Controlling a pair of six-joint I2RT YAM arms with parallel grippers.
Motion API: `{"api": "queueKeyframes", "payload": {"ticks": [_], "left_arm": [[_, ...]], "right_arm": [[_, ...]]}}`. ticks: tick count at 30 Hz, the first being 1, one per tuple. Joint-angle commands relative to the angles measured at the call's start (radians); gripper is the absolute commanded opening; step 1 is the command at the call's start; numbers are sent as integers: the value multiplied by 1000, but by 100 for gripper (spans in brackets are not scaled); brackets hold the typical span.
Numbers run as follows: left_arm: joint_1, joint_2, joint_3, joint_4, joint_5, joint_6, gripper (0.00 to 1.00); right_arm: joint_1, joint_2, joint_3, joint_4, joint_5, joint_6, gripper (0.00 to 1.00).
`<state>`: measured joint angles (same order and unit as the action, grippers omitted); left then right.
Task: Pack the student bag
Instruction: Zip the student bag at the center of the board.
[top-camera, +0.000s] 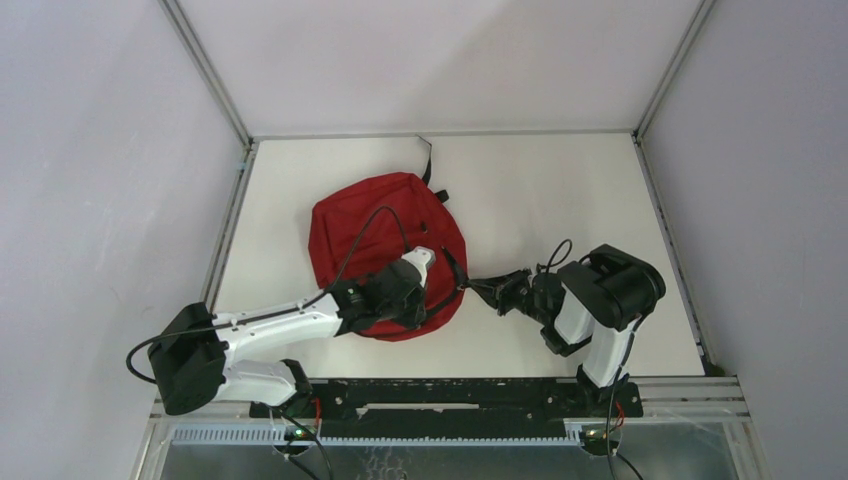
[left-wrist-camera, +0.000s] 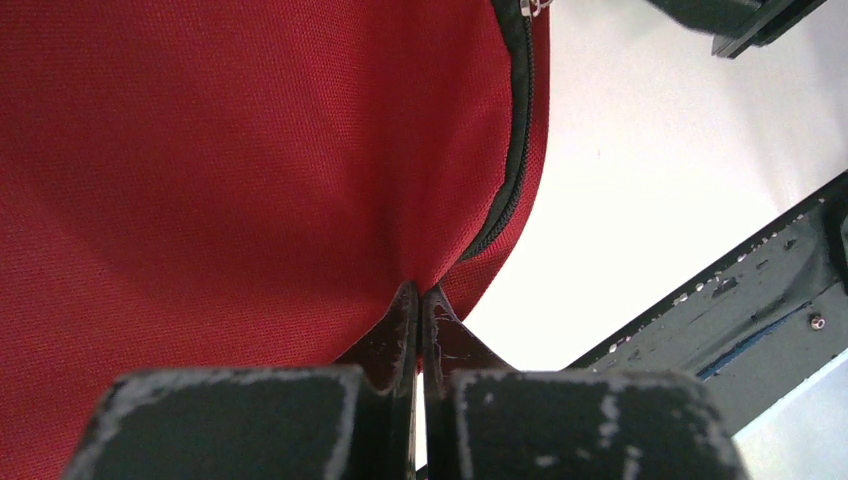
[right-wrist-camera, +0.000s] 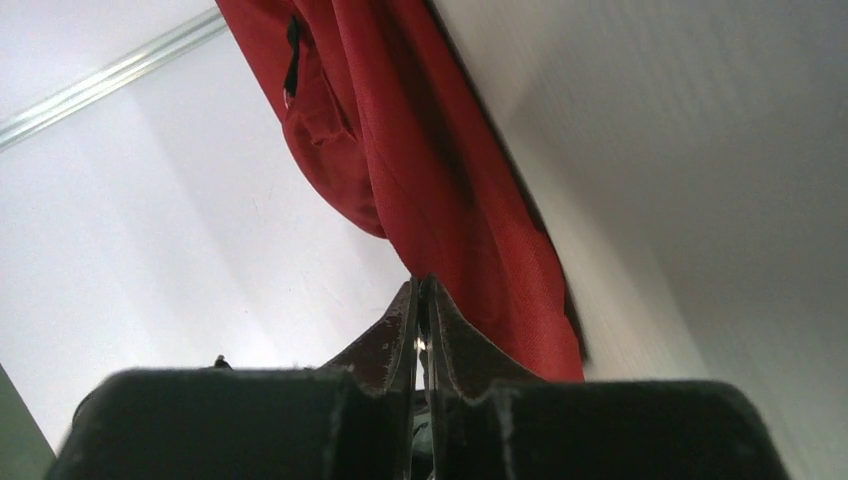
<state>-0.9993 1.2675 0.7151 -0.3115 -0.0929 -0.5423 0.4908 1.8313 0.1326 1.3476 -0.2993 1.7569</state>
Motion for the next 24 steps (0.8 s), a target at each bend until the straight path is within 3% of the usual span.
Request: {"api": "queueKeyframes", "payload": {"ticks": [1, 6, 8, 17, 21, 24], "left_arm": [[-7, -30, -29, 15, 18, 5, 0], [-7, -20, -24, 22, 29, -2, 0], [-7, -17, -23, 26, 33, -3, 0], [-7, -34, -31, 20, 38, -5, 0], [-7, -66, -33, 13, 46, -6, 0], [-7, -96, -34, -3, 62, -6, 0]], "right_arm": [[-25, -21, 2, 15, 21, -30, 14], [-27, -23, 27, 7, 15, -35, 10], [-27, -23, 33, 5, 14, -39, 0], [-64, -79, 32, -33, 25, -71, 0], [-87, -225, 86, -280, 34, -146, 0], [-96, -389, 199, -624, 82, -287, 0]]}}
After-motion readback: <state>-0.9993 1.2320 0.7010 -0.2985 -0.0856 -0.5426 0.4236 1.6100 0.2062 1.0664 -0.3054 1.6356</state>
